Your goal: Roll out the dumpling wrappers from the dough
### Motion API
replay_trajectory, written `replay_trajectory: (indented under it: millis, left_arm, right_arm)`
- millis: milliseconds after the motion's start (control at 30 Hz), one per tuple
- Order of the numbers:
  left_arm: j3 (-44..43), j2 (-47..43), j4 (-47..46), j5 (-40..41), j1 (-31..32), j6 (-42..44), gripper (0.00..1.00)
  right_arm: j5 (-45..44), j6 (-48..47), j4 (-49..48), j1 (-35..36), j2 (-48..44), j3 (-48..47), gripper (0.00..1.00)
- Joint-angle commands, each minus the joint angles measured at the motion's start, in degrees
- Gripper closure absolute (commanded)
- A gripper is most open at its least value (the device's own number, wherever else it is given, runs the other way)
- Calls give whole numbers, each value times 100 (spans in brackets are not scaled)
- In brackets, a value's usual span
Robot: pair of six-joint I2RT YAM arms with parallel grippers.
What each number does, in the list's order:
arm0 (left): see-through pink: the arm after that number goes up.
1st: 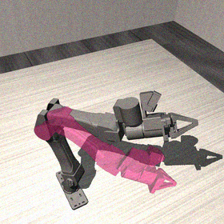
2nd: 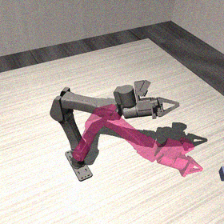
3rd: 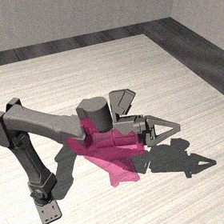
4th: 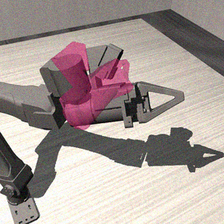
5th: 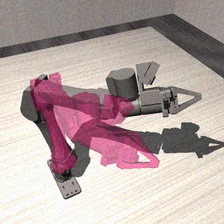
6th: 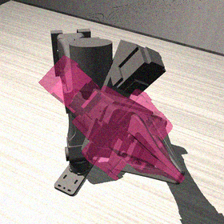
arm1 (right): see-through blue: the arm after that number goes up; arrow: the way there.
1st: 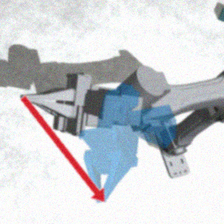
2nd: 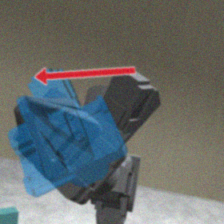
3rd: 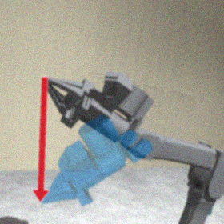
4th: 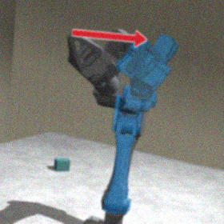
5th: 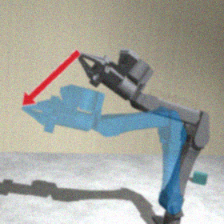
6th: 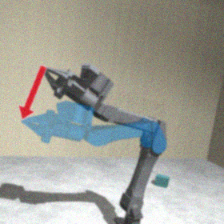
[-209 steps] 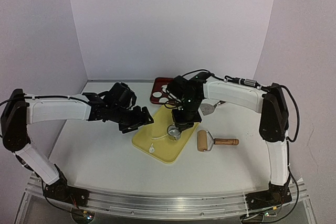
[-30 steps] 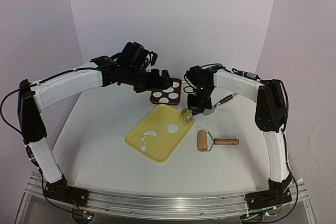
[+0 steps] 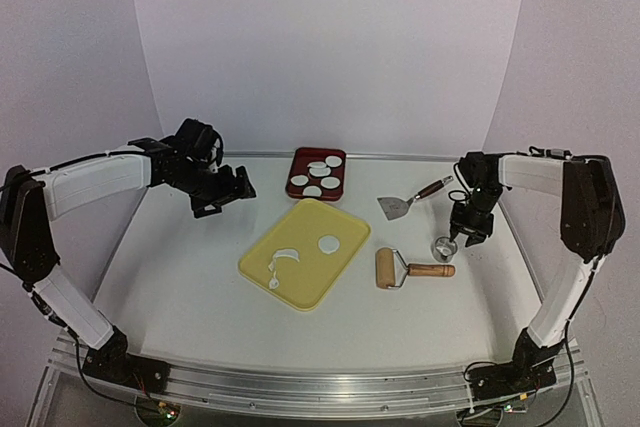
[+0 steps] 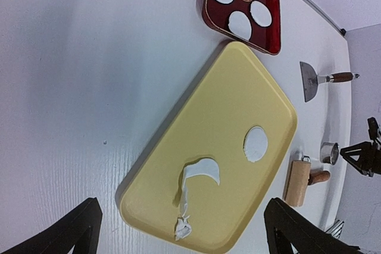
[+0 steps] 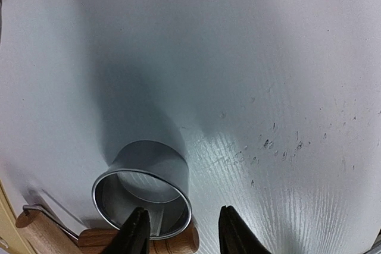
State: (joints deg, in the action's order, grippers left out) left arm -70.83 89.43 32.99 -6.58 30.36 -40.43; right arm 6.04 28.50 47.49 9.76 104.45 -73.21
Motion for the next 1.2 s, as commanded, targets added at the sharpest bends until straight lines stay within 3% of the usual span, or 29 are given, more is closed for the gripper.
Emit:
replay_trajectory:
  millis: [0, 167, 333, 700, 933, 1167]
  left_arm:
    - [-246, 24, -73, -204, -92, 91, 4]
    - [-269, 63, -399, -485, -109, 129, 4]
    - [-387, 395, -559, -883, -113, 109, 6]
    - [-878, 893, -810, -844, -109, -323, 7]
    - [-925, 918, -804, -617, -112, -629, 8]
    - [-1118, 1058, -560, -414, -114, -703, 7]
  right_arm:
    - [168, -127, -37, -112, -413, -183, 52]
    - [753, -374, -200, -541, -668, -550, 28]
    - [2038, -508, -796, -1295, -173, -938, 19]
    - [3630, -803, -1459, -1668, 1952, -2926, 24]
    - [4071, -822, -1596, -1673, 3094, -3935, 26]
    - [4795, -558, -1980, -1670, 3718, -4343, 45]
